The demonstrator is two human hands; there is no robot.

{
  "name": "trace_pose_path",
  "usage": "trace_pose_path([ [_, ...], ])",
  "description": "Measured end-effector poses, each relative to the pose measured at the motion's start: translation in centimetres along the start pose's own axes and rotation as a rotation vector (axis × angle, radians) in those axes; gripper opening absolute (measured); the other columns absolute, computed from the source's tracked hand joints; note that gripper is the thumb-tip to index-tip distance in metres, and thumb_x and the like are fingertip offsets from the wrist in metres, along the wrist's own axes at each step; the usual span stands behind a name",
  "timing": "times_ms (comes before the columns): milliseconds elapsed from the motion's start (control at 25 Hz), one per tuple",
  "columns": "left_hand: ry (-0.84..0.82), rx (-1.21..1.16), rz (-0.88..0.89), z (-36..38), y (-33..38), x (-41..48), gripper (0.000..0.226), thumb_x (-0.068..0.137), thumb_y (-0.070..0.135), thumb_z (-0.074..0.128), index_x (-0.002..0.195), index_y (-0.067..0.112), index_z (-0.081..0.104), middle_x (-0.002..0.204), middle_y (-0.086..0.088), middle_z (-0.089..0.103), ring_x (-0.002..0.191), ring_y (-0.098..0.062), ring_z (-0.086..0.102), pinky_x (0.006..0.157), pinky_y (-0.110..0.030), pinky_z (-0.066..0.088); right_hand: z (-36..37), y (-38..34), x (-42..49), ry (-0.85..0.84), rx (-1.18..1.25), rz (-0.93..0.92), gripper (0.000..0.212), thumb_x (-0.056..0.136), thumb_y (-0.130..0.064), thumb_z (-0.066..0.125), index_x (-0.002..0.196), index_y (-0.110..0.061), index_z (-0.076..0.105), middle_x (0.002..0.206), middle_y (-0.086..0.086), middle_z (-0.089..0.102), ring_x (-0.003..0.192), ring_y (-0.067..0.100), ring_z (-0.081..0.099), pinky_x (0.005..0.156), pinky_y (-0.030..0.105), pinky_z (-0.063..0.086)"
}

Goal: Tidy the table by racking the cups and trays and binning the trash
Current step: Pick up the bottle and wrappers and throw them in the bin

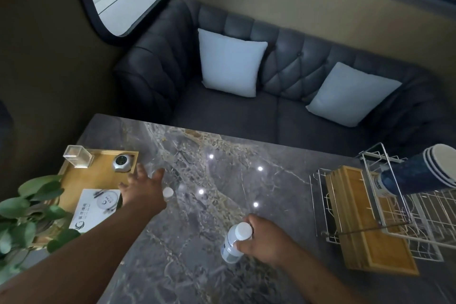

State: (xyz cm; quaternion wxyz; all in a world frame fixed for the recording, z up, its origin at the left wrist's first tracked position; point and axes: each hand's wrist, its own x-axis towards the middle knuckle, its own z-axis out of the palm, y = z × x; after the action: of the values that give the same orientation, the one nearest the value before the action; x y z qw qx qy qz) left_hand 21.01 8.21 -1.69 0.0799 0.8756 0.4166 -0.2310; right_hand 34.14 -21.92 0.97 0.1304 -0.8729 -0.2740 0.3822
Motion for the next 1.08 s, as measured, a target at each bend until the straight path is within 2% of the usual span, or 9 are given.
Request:
trace_pose_path([
  [80,-0.010,-0.023,0.021,0.4,0.0,0.3,0.092,0.075,0.047,0.075,0.151,0.036,0.024,0.160,-0.017,0.022,0.140,-0.038,0.038,0.107,-0.054,0.042,-0.1,0.0,0.3,-0.009,0.021,-0.006,0.049,0.060,-0.064,0.072,0.098,-0.037,0.053,0.096,-0.017,0.065,0.085,-0.001,0.062,0.070,0.021,0.049],
  [200,0.010,-0.006,0.055,1.0,0.5,0.2,0.082,0.076,0.045,0.075,0.145,0.032,0.034,0.146,-0.008,0.042,0.133,-0.032,0.046,0.100,-0.048,0.046,-0.1,0.2,0.7,-0.012,0.044,-0.008,0.051,0.060,-0.065,0.071,0.099,-0.036,0.054,0.097,-0.016,0.066,0.086,0.001,0.063,0.076,0.026,0.054],
  [360,0.038,0.017,0.125,1.5,1.6,-0.2,0.060,0.083,0.035,0.067,0.139,0.029,0.044,0.139,-0.004,0.050,0.126,-0.030,0.053,0.098,-0.046,0.050,0.0,1.3,0.6,-0.010,0.062,0.008,0.052,0.058,-0.067,0.072,0.097,-0.038,0.053,0.096,-0.016,0.065,0.085,0.001,0.063,0.073,0.023,0.051],
  [520,0.032,-0.033,0.160,1.9,3.1,-1.5,0.041,0.084,0.023,0.062,0.124,0.024,0.054,0.122,-0.003,0.056,0.114,-0.028,0.061,0.087,-0.044,0.055,0.0,2.7,-0.2,0.015,0.061,-0.004,0.046,0.057,-0.067,0.072,0.089,-0.042,0.050,0.092,-0.017,0.065,0.080,-0.002,0.061,0.069,0.021,0.048],
  [640,-0.015,-0.073,0.201,2.2,4.8,-3.0,0.033,0.083,0.024,0.064,0.115,0.026,0.056,0.117,-0.002,0.057,0.110,-0.027,0.062,0.085,-0.041,0.055,-0.3,4.3,-1.3,0.023,0.063,-0.014,0.042,0.057,-0.068,0.071,0.084,-0.047,0.048,0.091,-0.018,0.065,0.081,0.000,0.062,0.069,0.023,0.049],
  [840,-0.113,-0.148,0.292,3.5,9.0,-5.9,0.033,0.081,0.024,0.063,0.112,0.029,0.056,0.117,0.000,0.056,0.110,-0.025,0.062,0.087,-0.036,0.051,-1.2,8.0,-3.8,0.039,0.069,-0.022,0.051,0.056,-0.068,0.072,0.089,-0.038,0.048,0.088,-0.014,0.063,0.077,0.002,0.061,0.062,0.021,0.045],
  [960,-0.155,-0.181,0.325,4.6,12.7,-8.2,0.042,0.078,0.027,0.067,0.117,0.032,0.056,0.124,0.002,0.058,0.110,-0.021,0.062,0.088,-0.030,0.049,-1.7,11.2,-5.7,0.041,0.092,-0.037,0.051,0.057,-0.069,0.073,0.085,-0.037,0.047,0.084,-0.015,0.061,0.073,-0.001,0.058,0.060,0.020,0.043],
  [1080,-0.175,-0.180,0.364,5.6,17.4,-11.0,0.057,0.072,0.037,0.074,0.125,0.032,0.054,0.130,0.003,0.056,0.115,-0.020,0.062,0.092,-0.030,0.049,-2.6,15.6,-8.0,0.013,0.075,-0.039,0.047,0.057,-0.072,0.070,0.081,-0.039,0.045,0.083,-0.017,0.057,0.072,-0.004,0.054,0.061,0.022,0.041],
])
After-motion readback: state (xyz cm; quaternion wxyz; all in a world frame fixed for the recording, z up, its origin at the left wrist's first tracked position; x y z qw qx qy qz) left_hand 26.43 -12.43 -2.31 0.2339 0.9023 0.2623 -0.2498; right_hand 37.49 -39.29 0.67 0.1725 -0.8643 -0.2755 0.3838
